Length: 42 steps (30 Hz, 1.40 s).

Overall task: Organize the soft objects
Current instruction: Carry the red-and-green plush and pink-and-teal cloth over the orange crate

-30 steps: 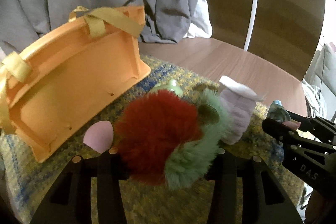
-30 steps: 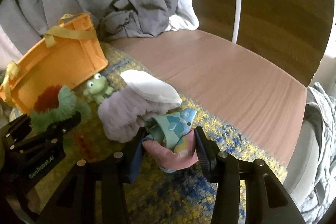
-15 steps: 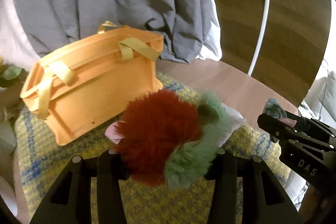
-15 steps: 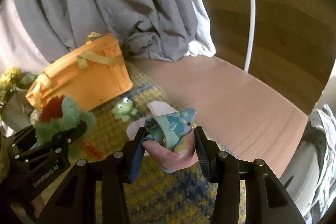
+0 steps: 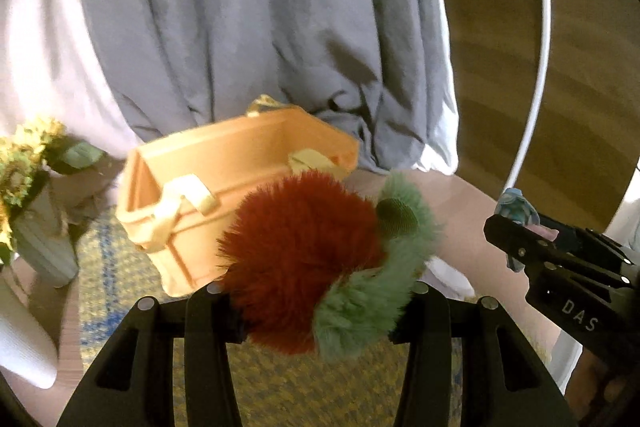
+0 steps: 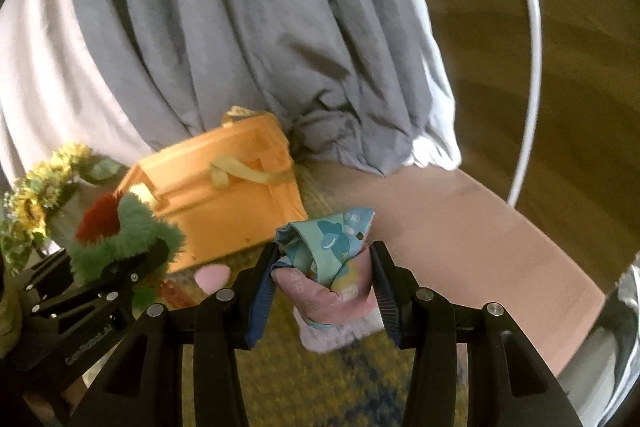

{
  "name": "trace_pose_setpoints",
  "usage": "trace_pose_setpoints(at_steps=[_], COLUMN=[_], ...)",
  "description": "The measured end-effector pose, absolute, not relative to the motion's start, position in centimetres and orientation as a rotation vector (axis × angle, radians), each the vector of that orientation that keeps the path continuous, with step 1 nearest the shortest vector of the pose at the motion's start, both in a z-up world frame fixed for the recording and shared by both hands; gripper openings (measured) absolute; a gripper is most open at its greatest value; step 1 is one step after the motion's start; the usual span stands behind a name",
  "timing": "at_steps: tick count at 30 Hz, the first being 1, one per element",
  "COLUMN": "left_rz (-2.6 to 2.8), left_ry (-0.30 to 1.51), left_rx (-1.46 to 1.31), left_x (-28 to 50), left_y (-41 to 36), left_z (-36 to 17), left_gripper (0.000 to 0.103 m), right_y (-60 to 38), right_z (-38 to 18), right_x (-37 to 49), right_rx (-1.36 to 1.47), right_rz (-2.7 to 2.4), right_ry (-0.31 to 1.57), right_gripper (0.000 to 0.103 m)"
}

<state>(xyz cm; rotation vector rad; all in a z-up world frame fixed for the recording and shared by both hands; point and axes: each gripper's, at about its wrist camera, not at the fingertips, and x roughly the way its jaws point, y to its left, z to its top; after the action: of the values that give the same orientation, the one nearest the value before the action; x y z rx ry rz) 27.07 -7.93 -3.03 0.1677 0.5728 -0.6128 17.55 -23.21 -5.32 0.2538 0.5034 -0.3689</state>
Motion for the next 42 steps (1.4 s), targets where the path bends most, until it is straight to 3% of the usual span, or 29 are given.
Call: trace_pose_setpoints(at_steps=[23, 42], left_rz=[-0.423, -0.346], left_ry=[0.429, 0.360], left_rx=[0.092, 0.094], left_x=[27.9, 33.4], left_y=[-5.2, -4.5], left_z=[2.4, 4.1], left_gripper=[0.046, 0.046], right_y=[-22.3, -21.8], right_z=[0.5, 2.7], right_x=[21.8, 28.2], right_rx=[0.183, 0.160], right_rz=[-0.145, -0.066], right_ry=[0.331, 0.282], right_gripper=[0.046, 0.047])
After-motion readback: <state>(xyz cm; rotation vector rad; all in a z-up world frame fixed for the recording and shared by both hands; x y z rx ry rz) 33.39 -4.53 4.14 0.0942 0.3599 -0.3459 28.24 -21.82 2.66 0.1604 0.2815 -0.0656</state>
